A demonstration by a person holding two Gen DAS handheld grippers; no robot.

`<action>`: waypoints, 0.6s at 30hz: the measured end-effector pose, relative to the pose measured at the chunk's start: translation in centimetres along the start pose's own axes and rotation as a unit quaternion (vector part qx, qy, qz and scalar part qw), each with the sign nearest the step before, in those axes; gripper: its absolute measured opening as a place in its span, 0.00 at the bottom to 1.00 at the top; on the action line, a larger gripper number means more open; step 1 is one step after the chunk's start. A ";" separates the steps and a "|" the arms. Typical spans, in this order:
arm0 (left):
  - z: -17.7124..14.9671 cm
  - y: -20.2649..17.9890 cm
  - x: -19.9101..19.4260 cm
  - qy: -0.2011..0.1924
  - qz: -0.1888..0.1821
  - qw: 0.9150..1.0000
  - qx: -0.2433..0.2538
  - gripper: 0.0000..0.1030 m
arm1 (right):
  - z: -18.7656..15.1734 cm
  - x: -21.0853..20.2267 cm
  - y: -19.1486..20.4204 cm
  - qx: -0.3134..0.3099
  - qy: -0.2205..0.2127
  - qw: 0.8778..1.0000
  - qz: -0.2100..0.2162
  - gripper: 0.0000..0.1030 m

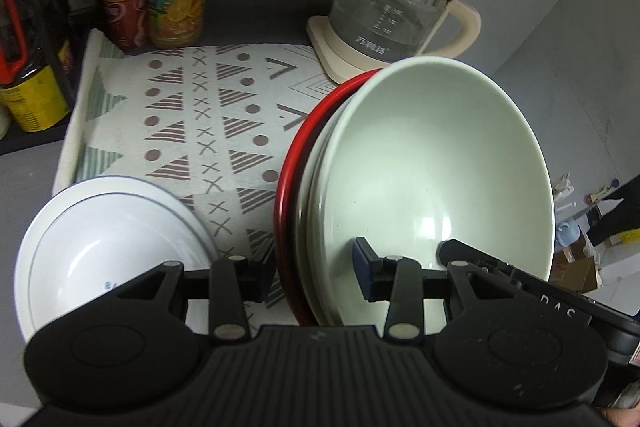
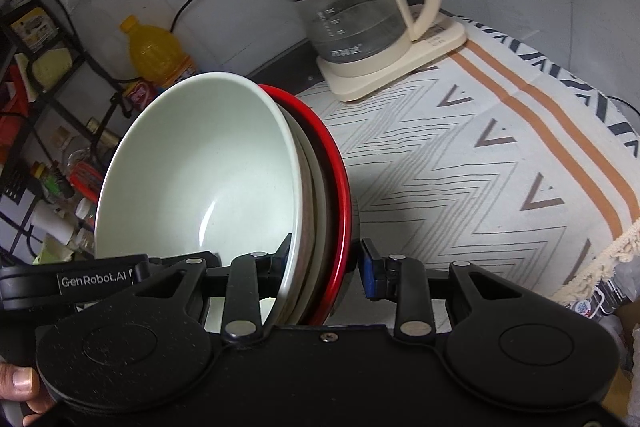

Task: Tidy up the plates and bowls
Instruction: 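Lift the red bowl stack with both grippers and carry it over the plates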

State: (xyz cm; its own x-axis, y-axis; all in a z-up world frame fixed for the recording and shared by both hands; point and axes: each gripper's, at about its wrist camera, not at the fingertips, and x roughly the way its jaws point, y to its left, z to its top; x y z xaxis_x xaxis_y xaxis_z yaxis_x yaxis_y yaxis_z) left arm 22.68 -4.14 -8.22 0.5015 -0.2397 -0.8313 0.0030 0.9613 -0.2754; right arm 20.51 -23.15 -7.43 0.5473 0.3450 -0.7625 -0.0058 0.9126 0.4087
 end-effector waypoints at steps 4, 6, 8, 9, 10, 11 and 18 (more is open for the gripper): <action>-0.4 0.9 -1.0 -0.007 0.009 1.000 -0.012 0.38 | 0.0 0.1 1.5 -0.018 0.002 1.000 0.011 0.30; -0.6 1.6 -1.5 -0.013 0.013 1.000 -0.020 0.38 | -0.2 0.2 2.0 -0.025 0.004 1.000 0.018 0.30; -0.8 2.2 -2.1 -0.019 0.017 0.999 -0.028 0.38 | -0.3 0.4 2.7 -0.031 0.009 0.999 0.024 0.30; -0.9 2.4 -2.3 -0.021 0.020 0.999 -0.031 0.38 | -0.4 0.5 3.0 -0.035 0.011 0.999 0.026 0.30; -1.0 2.6 -2.5 -0.023 0.023 0.999 -0.034 0.38 | -0.5 0.6 3.2 -0.038 0.013 0.999 0.028 0.30; -1.2 2.8 -2.7 -0.025 0.026 0.999 -0.038 0.38 | -0.6 0.7 3.5 -0.041 0.016 0.999 0.030 0.30; -2.4 4.6 -4.0 -0.031 0.037 0.996 -0.070 0.38 | -1.3 1.1 5.2 -0.068 0.030 0.996 0.044 0.30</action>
State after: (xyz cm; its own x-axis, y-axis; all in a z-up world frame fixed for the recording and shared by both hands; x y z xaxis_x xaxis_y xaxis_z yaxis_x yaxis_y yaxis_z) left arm 18.58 0.94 -7.33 0.5482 -0.1560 -0.8217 -0.1539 0.9468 -0.2825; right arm 20.02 -17.76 -6.78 0.4885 0.4330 -0.7575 -0.1670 0.8985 0.4059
